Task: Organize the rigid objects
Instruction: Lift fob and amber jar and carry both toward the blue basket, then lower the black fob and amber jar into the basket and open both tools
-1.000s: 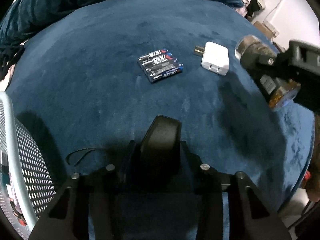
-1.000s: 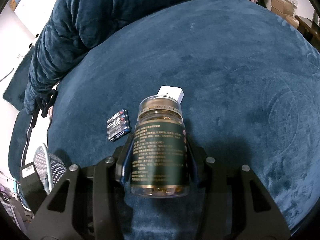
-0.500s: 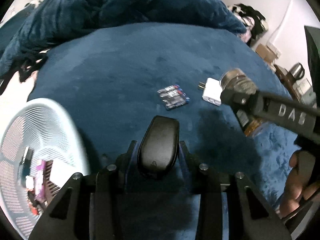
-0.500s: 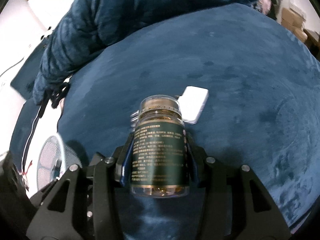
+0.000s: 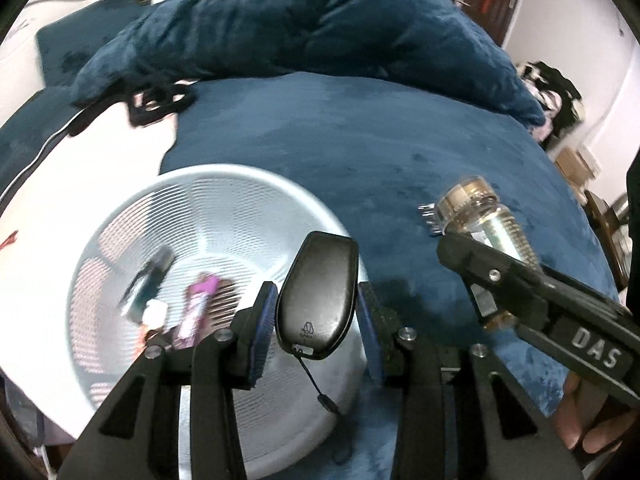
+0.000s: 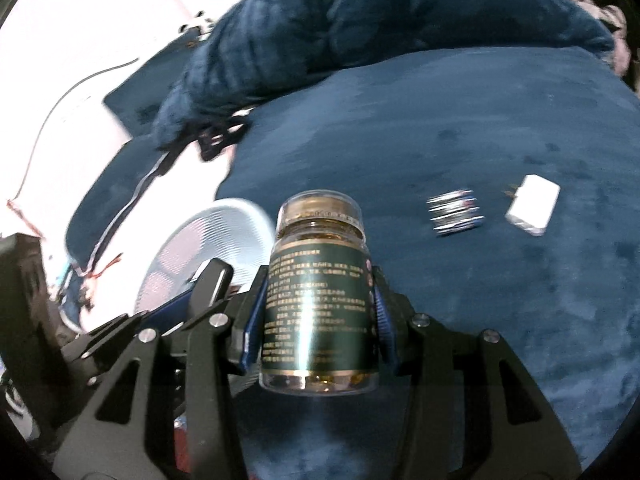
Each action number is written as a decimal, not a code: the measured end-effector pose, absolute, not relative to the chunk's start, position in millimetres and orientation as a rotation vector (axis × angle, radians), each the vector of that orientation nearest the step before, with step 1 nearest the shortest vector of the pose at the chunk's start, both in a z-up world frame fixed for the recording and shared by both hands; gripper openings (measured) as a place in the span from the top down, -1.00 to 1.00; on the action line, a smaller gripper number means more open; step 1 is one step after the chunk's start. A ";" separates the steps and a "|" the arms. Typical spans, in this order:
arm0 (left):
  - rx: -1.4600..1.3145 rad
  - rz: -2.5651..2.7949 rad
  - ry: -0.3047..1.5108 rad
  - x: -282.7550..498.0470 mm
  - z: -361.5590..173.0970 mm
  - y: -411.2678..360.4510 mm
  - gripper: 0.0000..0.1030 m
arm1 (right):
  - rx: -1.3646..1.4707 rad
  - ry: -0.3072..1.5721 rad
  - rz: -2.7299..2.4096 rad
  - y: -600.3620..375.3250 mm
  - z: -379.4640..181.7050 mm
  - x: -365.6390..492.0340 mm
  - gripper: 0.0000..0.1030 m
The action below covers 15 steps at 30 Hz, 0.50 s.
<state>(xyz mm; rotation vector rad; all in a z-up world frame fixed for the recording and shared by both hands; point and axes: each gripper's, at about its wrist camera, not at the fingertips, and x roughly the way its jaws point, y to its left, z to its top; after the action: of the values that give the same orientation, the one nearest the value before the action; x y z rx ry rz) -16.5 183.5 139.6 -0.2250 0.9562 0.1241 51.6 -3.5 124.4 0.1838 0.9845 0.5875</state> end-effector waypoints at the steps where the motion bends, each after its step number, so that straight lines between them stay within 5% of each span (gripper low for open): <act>1: -0.233 0.136 0.957 -20.0 139.3 189.1 0.22 | 0.186 0.986 0.607 1.3 124.7 49.5 0.08; 15: -0.299 0.258 0.957 -55.5 135.1 249.6 0.21 | 0.154 1.018 0.732 54.2 118.9 27.0 0.08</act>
<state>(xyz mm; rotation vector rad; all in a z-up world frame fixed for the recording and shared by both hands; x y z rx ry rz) -55.5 249.6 135.1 -0.2989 0.9575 0.2583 27.0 54.2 118.9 0.1535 1.0184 0.7322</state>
